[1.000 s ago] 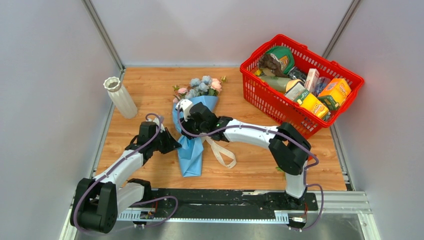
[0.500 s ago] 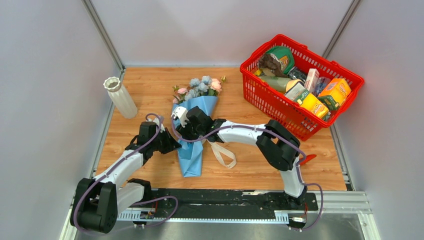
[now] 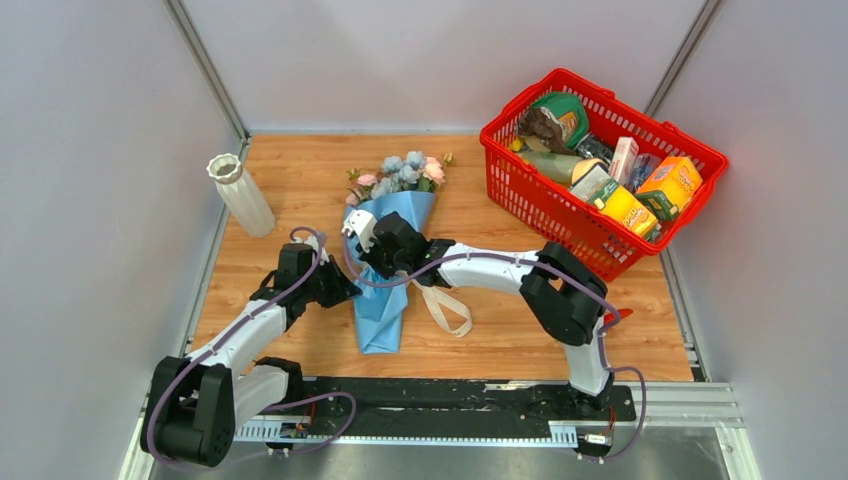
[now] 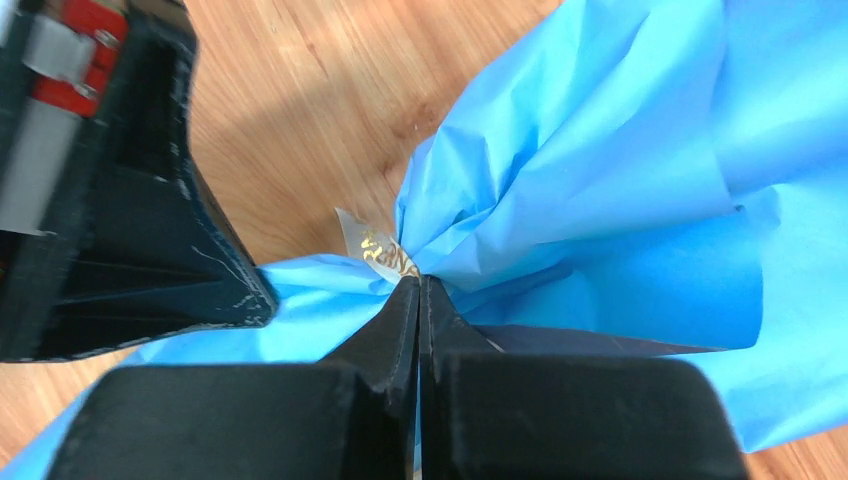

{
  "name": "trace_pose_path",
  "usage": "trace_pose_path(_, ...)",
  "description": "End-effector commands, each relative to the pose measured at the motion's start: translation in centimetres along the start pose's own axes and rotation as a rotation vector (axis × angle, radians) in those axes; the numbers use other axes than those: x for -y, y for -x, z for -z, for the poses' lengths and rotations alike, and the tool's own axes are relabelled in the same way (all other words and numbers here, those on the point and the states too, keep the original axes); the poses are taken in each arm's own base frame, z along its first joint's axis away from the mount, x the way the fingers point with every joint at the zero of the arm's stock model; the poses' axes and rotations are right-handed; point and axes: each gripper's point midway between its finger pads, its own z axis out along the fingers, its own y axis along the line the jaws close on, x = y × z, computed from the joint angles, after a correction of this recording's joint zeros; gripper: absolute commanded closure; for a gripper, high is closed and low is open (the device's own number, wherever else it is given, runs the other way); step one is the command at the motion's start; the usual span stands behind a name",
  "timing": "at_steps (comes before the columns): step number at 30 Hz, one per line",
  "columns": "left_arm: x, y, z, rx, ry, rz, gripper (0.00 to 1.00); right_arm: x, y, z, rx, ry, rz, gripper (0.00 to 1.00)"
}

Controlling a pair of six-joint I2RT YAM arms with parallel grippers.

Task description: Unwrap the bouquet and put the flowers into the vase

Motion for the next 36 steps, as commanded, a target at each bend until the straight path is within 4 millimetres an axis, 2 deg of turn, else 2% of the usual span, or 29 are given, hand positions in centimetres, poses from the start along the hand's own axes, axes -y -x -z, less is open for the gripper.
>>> trace_pose_path(1,0.1,0.9,0.0,0.022,0.011,-0.01,1.0,1.3,7.7,3.2,0.215,-0.077,-0.048,1.0)
trace_pose_path(14,-0.4,0.5,0.0,0.021,0.03,0.001,1.0,2.2,11.6,5.4,0.306,-0.122,-0.145,1.0)
trace_pose_path(21,-0.5,0.5,0.0,0.024,0.033,0.005,1.0,3.4,14.7,8.1,0.389,-0.179,-0.224,1.0)
trace_pose_path(23,-0.5,0.5,0.0,0.023,0.032,0.005,1.0,3.6,14.7,8.6,0.395,-0.189,-0.24,1.0)
trace_pose_path(31,0.0,0.8,0.1,0.031,0.008,-0.008,1.0,2.1,9.5,8.1,0.297,-0.136,-0.273,1.0)
trace_pose_path(34,0.3,0.9,0.1,0.036,-0.004,-0.007,1.0,1.5,8.5,8.1,0.275,-0.112,-0.268,1.0)
trace_pose_path(36,0.6,1.1,0.2,0.04,-0.013,-0.007,1.0,0.9,7.8,7.7,0.253,-0.082,-0.262,0.95)
